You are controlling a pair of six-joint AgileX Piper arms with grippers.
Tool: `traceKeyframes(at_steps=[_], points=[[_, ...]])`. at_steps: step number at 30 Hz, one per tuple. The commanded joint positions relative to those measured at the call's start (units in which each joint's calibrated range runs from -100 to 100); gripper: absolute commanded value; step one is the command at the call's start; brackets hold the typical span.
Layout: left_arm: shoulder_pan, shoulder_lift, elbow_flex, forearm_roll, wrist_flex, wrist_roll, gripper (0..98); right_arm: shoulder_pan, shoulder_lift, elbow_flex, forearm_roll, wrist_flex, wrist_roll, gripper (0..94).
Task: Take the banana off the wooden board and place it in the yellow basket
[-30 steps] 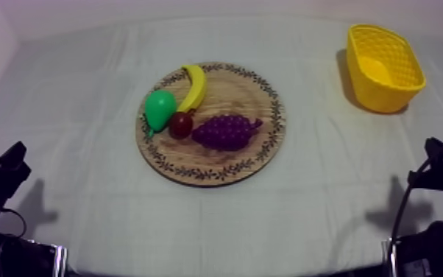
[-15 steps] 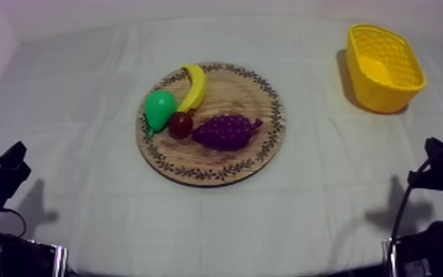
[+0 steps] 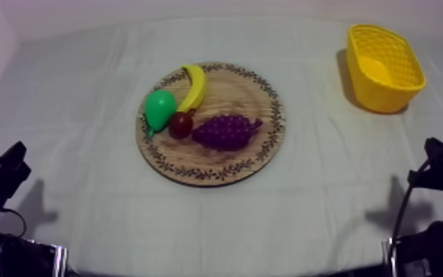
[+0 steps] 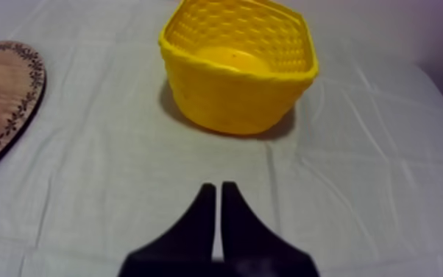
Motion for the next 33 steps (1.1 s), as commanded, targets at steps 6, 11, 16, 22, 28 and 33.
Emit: traceKeyframes(at_steps=[6,11,16,22,28,33], points=[[0.0,0.0,0.0,-0.02,0.1,0.0,0.1,0.6,0.0,0.0,0.0,0.0,-1.8,0.5],[0.0,0.0,0.0,-0.02,0.1,0.0,0.1,0.7,0.2,-0.3,-0.5,0.2,-1.8,0.6],[0.0,0.0,0.0,-0.02,0.1,0.0,0.1,-0.3,6.0,-6.0,-1.3,0.2,-2.5,0.6],[0.0,0.0,0.0,-0.02,0.1,0.0,0.1,-1.6,17.4,-19.2,-4.5,2.0,-2.4,0.6],[0.0,0.0,0.0,-0.02,0.1,0.0,0.1,-3.4,30.7,-36.2,-7.2,8.5,-2.6,1.1],[0.0,0.0,0.0,-0.02,0.1,0.0,0.1,-4.9,41.2,-48.4,-9.0,12.3,-2.7,1.0]])
